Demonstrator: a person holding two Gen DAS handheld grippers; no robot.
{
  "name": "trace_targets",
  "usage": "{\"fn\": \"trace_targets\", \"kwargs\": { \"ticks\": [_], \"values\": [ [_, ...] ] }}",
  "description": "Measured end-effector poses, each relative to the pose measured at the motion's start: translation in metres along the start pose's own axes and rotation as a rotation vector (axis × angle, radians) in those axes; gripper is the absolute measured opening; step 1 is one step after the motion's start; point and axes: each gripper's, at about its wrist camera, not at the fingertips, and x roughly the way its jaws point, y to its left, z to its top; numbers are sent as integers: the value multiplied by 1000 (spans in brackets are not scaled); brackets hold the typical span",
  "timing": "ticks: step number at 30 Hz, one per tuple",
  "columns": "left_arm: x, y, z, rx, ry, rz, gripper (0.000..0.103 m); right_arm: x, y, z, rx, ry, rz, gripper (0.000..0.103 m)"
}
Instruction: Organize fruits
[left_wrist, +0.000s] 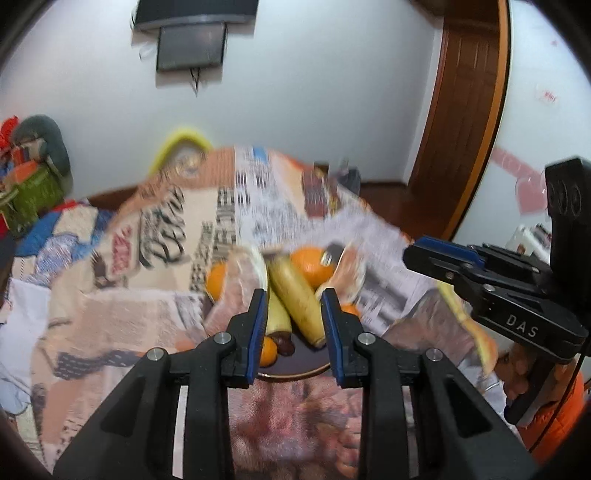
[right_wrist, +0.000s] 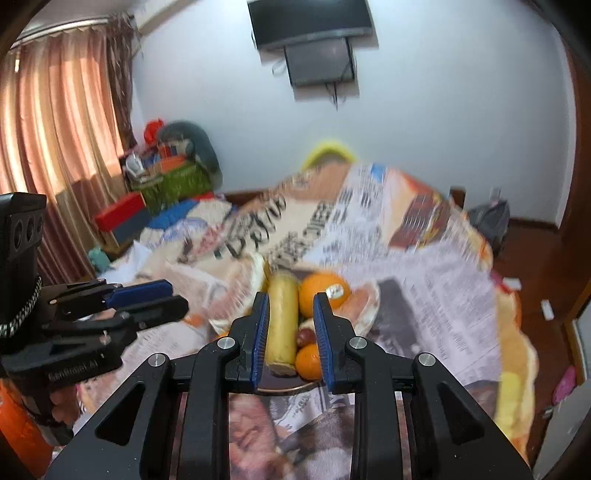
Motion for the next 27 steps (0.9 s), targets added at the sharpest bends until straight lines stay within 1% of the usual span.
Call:
{"fn": "trace_targets", "kwargs": {
  "ticks": [5,7,8,9,11,12,13,14,15,17,18,19,20,21,23,25,27],
  "values": [
    [-71,-14,16,6,-147,4,30,-62,19,15,-11,-135,-16,22],
    [-97,-22,19,15,-206,17,32,-86,27,18,-18,-186,-22,22],
    [-109,-25,20,20,-235,27,38,-100,33,19,-24,-220,-31,22],
    [-120,-29,20,25,-264,42,50,-109,37,20,-27,-242,-38,22],
    [-146,-37,18,29,-332,64,62,-128,45,21,-30,-288,-46,24],
    [-152,-38,17,30,-348,69,63,-137,49,21,-29,-311,-44,27],
    [-162,-41,16,33,-365,75,65,-146,53,21,-26,-332,-42,35],
    [-170,-43,15,35,-377,79,70,-150,55,20,-23,-345,-42,44],
    [-178,-45,13,33,-392,82,75,-156,58,19,-21,-366,-46,48],
    [-189,-47,10,31,-419,91,82,-165,64,17,-21,-397,-64,65],
    [-192,-47,8,32,-428,97,87,-166,66,16,-22,-409,-77,70],
    [-195,-47,7,31,-437,102,89,-168,68,15,-25,-419,-90,80],
    [-198,-47,6,29,-443,102,96,-170,71,12,-31,-434,-107,88],
    [-201,-47,3,25,-451,101,102,-171,74,11,-36,-444,-120,90],
    [-206,-47,0,15,-468,111,103,-168,77,10,-50,-453,-142,100],
    [-206,-47,0,17,-467,114,103,-167,79,9,-56,-458,-157,103],
    [-205,-46,-1,20,-464,118,103,-166,81,7,-61,-457,-167,103]
  ]
}}
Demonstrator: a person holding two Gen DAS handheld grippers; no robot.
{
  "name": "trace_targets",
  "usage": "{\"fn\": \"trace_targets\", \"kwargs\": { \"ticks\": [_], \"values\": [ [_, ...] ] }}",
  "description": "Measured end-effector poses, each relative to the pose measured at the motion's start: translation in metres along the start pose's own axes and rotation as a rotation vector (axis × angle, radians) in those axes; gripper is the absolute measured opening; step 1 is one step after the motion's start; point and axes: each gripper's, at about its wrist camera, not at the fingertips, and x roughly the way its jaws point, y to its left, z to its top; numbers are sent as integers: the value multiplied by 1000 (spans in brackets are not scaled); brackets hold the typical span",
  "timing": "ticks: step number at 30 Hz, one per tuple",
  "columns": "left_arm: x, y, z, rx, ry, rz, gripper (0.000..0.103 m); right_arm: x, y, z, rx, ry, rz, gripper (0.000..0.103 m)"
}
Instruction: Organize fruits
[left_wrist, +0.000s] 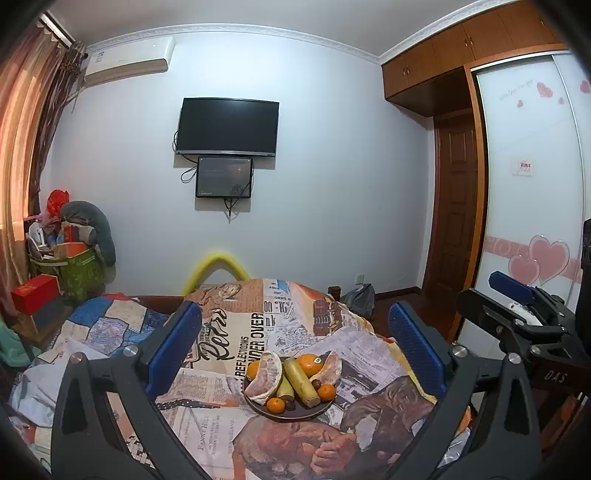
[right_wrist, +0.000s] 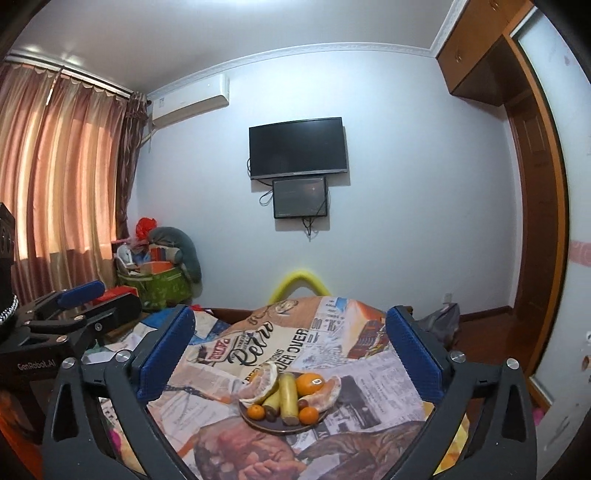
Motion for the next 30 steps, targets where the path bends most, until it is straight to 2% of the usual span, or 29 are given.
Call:
{"fn": "trace_targets", "kwargs": {
  "ticks": [30],
  "values": [
    [6,2,-11,13,31,19,103,-10,-3,-5,14,21,-26,103]
  ]
}}
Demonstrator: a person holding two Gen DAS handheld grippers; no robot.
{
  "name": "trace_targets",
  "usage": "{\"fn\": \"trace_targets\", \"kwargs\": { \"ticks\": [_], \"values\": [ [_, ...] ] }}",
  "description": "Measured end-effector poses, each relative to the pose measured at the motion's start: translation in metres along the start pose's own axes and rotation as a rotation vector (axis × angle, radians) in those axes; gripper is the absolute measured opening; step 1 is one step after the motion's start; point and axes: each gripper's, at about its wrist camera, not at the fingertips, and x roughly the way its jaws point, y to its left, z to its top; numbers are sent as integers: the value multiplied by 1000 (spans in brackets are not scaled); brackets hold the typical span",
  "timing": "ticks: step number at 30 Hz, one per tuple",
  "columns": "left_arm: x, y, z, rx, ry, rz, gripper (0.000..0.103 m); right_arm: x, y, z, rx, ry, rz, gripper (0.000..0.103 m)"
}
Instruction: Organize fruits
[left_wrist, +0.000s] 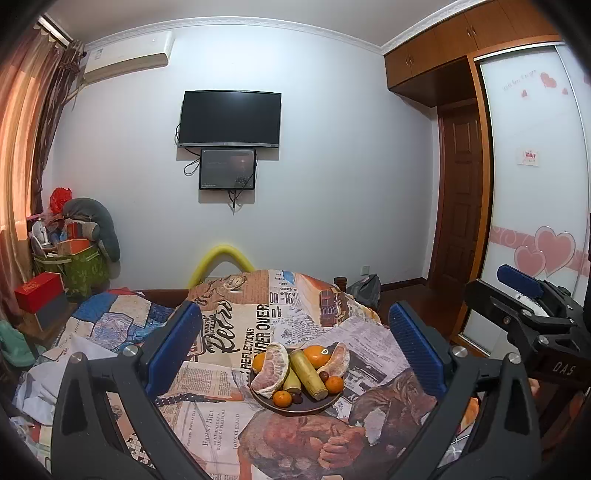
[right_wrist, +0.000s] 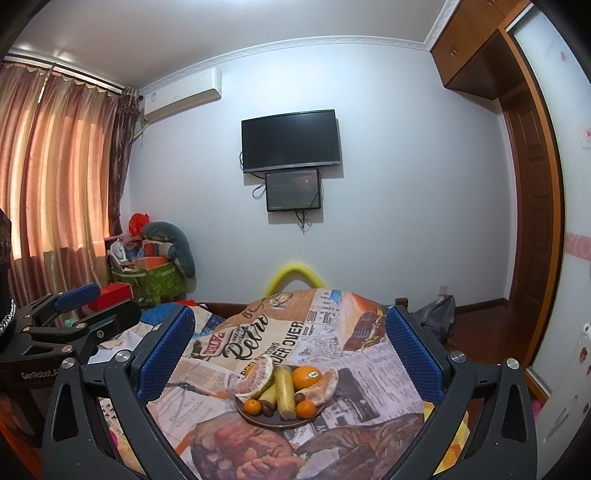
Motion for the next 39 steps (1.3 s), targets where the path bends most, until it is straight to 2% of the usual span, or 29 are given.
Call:
{"fn": "trace_targets", "kwargs": {
  "ticks": [39],
  "values": [
    [2,1,-3,5,5,-6,103,0,-2,1,4,1,-10,103]
  ]
}}
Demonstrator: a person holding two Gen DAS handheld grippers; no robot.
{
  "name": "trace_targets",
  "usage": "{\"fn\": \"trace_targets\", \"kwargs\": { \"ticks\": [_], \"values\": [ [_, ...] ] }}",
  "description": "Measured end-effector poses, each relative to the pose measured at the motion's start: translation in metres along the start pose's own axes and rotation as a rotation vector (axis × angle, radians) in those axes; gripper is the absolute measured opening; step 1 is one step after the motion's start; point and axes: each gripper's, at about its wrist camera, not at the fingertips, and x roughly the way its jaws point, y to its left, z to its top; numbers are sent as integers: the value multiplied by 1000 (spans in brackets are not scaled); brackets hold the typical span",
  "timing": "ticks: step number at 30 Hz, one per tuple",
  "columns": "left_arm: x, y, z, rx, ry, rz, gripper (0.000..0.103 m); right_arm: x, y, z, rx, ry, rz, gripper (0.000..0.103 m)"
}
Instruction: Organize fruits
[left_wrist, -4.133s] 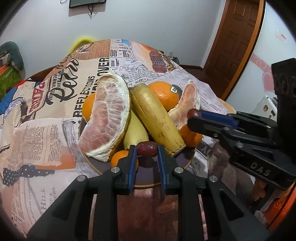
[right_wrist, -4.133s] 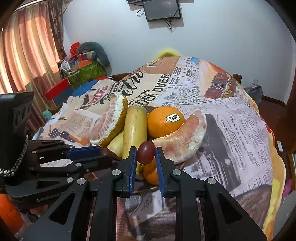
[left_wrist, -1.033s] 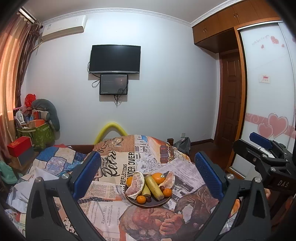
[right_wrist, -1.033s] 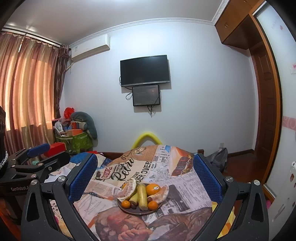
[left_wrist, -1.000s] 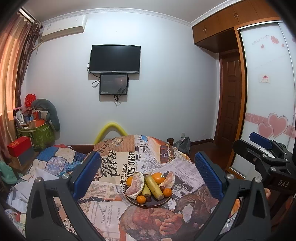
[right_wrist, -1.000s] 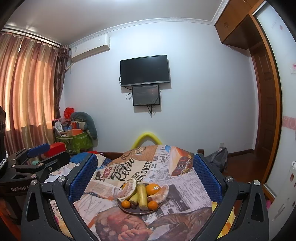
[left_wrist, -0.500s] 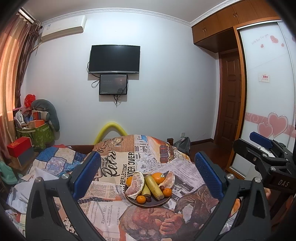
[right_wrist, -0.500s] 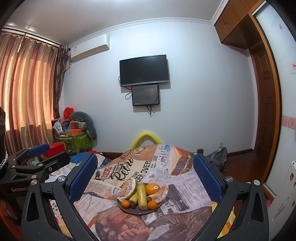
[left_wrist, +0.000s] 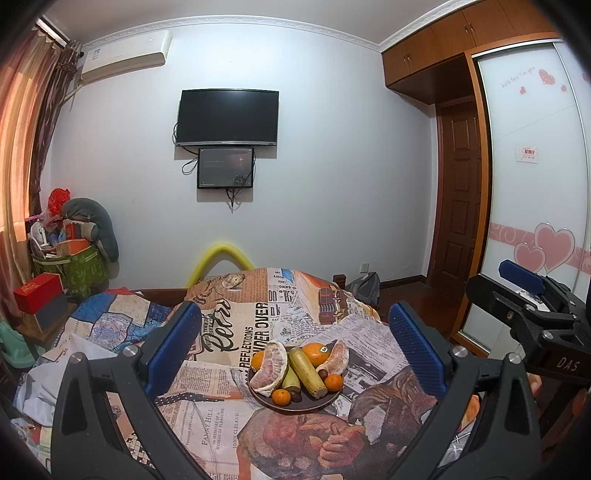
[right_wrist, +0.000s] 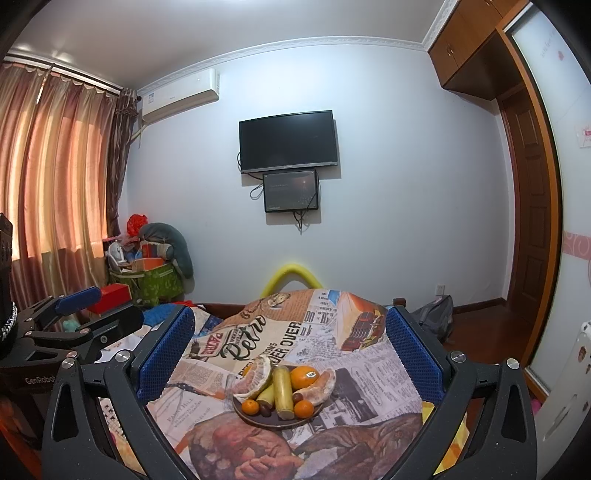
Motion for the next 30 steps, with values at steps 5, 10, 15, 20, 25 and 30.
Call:
{"fn": "trace_targets", "kwargs": {
  "ticks": [5,10,15,20,25,30],
  "values": [
    [0,1,0,-1,3,-6,103,0,0,0,-1,1,-1,103],
    [1,3,0,-7,7,-15,103,0,0,1,-2,0,-1,103],
    [1,6,1,-10,18,-26,103,0,0,1,-5,3,-1,103],
    [2,7,1,-12,25,-27,103,0,0,2,-6,3,-1,103],
    [3,6,1,-8,23,-26,103,0,1,2,-10,4,-3,103],
    [3,5,1,-11,22,-30,103,1,0,2,-10,7,-4,103]
  ]
}}
